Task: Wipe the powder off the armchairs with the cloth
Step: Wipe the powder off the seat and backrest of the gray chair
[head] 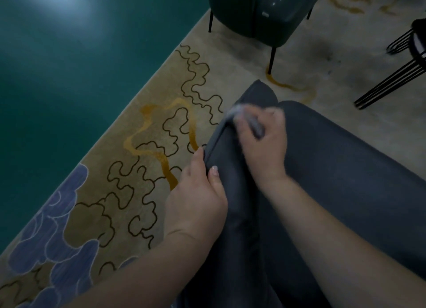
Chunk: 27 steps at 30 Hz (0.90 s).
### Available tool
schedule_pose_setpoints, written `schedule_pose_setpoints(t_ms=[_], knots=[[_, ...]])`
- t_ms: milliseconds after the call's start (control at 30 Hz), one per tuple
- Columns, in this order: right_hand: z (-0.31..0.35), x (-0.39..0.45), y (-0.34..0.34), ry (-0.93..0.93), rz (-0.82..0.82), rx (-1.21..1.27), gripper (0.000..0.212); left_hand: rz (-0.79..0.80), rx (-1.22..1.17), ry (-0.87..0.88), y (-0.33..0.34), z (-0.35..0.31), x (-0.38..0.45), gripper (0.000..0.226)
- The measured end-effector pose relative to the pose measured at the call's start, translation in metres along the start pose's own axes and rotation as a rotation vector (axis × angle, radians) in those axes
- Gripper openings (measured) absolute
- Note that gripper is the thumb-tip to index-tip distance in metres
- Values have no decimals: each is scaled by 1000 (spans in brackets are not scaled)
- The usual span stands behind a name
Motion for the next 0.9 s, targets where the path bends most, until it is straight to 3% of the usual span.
schedule_pose_setpoints(t_ms=[67, 133, 300, 367, 500, 567, 633, 700, 833, 900], knots=[[10, -31, -7, -156, 125, 32, 26, 10, 2, 3, 0, 0, 1, 51], [3, -21, -8, -172, 177, 13, 31, 14, 9, 2, 0, 0, 1, 51], [-7, 20, 3, 25, -19, -16, 27, 5, 7, -11, 0, 0, 0, 50], [3, -13, -1, -39, 51, -10, 20, 25, -2, -6, 0, 0, 1, 50], [9, -56, -19, -214, 220, 84, 26, 38, -21, 5, 0, 1, 2, 51], [-1, -24, -15, -190, 143, 33, 29, 34, -31, 14, -1, 0, 1, 50], [-13, 16, -6, -15, -16, -1, 30, 19, -38, 24, -1, 1, 0, 49], [-11, 23, 1, 78, -60, 10, 25, 11, -52, 33, 0, 2, 1, 49], [13, -59, -13, -169, 133, 67, 33, 34, -77, 36, -2, 3, 1, 49], [11, -85, -23, -204, 180, 94, 38, 36, -93, 28, -3, 3, 1, 49]])
Point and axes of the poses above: each hand's wrist, its own x-axis towards the middle knuckle, its own y-axis out of the palm, z = x × y, the point moved 1 cm from there along x, towards the middle knuckle, and after that the axes turned 9 degrees about -y, right-handed, at the moved point
